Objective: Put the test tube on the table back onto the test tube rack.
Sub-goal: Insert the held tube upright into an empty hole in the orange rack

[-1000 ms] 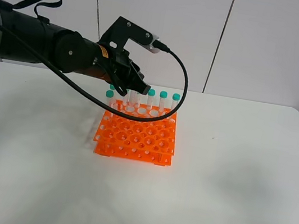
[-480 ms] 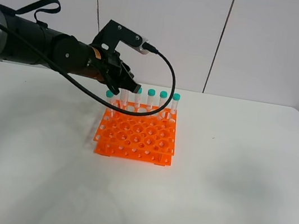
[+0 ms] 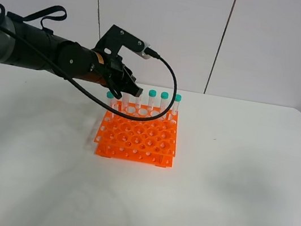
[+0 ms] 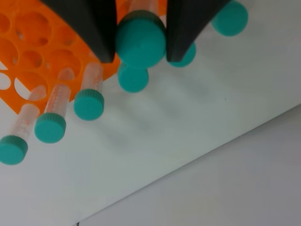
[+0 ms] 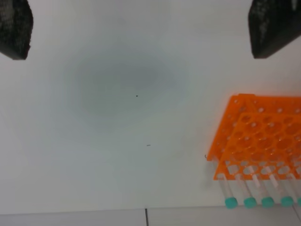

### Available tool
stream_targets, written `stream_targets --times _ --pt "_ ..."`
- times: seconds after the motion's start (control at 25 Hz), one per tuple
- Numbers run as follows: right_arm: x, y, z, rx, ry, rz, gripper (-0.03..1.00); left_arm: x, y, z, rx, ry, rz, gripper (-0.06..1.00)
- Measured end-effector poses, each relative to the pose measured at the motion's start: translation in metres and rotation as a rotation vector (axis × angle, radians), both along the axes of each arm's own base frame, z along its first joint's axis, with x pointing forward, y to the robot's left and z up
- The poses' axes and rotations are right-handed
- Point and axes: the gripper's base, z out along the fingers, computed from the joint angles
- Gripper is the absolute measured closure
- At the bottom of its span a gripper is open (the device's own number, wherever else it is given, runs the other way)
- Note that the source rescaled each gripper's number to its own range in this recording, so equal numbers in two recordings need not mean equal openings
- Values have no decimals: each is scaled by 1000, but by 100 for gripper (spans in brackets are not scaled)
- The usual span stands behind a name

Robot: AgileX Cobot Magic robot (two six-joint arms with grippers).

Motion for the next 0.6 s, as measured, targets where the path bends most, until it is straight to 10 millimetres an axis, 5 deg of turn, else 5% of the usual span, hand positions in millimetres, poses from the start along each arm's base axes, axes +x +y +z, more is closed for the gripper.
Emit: stream_targets --times 0.6 --pt "0 0 0 0 0 0 -3 -1 -1 -1 -35 31 25 94"
